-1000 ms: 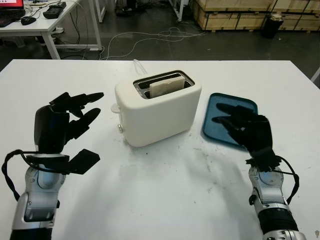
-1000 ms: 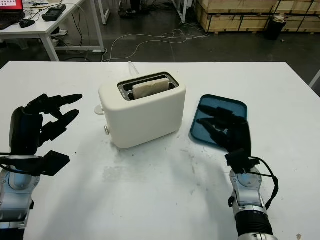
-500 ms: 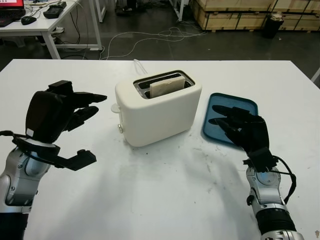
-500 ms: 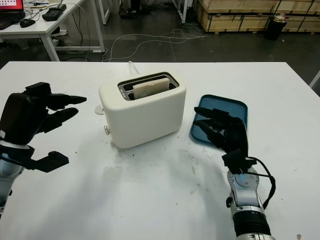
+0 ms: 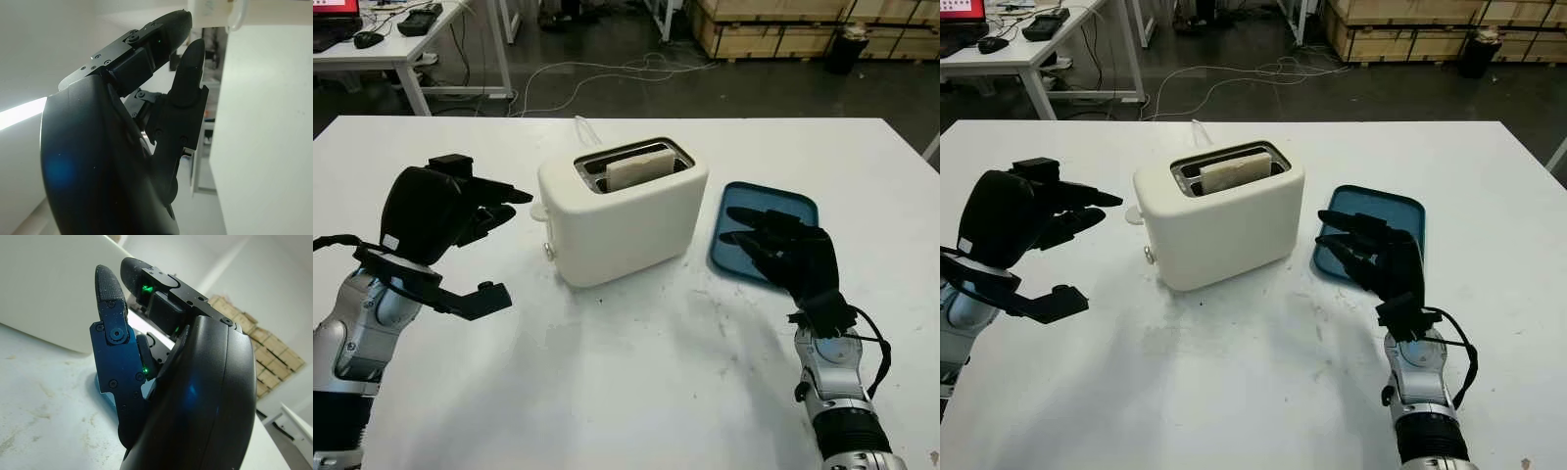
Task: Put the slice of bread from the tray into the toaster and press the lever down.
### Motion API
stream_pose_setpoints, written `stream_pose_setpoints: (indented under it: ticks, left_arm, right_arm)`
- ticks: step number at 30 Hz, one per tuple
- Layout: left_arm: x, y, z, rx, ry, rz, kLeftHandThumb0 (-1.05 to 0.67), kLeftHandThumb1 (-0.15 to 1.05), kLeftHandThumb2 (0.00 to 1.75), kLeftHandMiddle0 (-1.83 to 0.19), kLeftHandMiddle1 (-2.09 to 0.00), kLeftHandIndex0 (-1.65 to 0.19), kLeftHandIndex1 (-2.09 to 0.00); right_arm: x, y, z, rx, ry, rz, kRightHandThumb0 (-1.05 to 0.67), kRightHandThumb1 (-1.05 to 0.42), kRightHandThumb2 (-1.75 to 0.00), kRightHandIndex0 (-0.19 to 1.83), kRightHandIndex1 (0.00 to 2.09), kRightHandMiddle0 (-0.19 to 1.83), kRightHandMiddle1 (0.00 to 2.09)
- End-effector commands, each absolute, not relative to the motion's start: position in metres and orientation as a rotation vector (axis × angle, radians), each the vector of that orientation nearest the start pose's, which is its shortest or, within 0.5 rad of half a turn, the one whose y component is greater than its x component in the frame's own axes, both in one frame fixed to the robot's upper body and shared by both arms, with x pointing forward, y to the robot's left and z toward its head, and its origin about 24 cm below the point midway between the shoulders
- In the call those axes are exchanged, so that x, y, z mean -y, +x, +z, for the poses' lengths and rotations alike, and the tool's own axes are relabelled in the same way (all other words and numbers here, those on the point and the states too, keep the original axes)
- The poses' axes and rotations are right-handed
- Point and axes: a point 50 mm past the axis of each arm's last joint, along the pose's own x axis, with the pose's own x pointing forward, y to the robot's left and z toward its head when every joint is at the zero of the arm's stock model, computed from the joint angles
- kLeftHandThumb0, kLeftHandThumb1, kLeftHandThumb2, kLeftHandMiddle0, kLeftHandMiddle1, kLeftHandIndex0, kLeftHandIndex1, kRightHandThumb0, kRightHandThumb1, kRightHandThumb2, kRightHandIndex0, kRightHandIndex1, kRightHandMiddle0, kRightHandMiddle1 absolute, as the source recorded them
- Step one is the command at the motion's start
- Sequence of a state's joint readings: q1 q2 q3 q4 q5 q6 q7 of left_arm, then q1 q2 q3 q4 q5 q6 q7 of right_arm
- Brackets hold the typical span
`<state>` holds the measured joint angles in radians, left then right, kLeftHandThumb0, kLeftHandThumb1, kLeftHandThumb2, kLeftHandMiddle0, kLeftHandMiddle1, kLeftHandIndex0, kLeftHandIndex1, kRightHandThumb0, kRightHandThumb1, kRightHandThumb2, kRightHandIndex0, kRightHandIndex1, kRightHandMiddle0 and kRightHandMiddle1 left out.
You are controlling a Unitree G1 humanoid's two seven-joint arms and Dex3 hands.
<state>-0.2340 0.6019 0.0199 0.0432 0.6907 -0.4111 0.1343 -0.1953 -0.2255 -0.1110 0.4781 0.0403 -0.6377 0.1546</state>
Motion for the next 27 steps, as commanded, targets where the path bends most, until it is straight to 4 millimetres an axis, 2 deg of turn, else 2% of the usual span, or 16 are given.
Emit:
stream_pose_setpoints:
  ticks: [1,7,15,27]
  left_arm:
    - [-0.215,0.287,0.151,0.620,1.280,-0.060,-0.28,0.92,0.21,-0.77,-1.75,-1.11,-0.06]
    - [-0.211,0.296,0.147,0.600,1.302,-0.096,-0.28,0.92,0.24,-0.80,-1.75,-1.09,-0.06]
    - [-0.210,0.303,0.144,0.581,1.330,-0.122,-0.26,0.92,0.18,-0.81,-1.75,-1.10,-0.10]
    - [-0.204,0.304,0.145,0.609,1.327,-0.150,-0.28,0.92,0.15,-0.83,-1.75,-1.08,-0.16]
  right_arm:
    - [0.208,0.275,0.055,0.358,-0.196,0.069,-0.48,-0.92,-0.07,1.10,0.32,1.05,0.00]
    - [0.210,0.275,0.055,0.360,-0.210,0.069,-0.47,-0.92,-0.07,1.10,0.32,1.05,0.00]
    - [0.210,0.274,0.056,0.367,-0.199,0.072,-0.46,-0.92,-0.07,1.10,0.32,1.04,0.00]
    - [0.209,0.274,0.054,0.361,-0.190,0.073,-0.47,-0.92,-0.07,1.10,0.31,1.05,0.00]
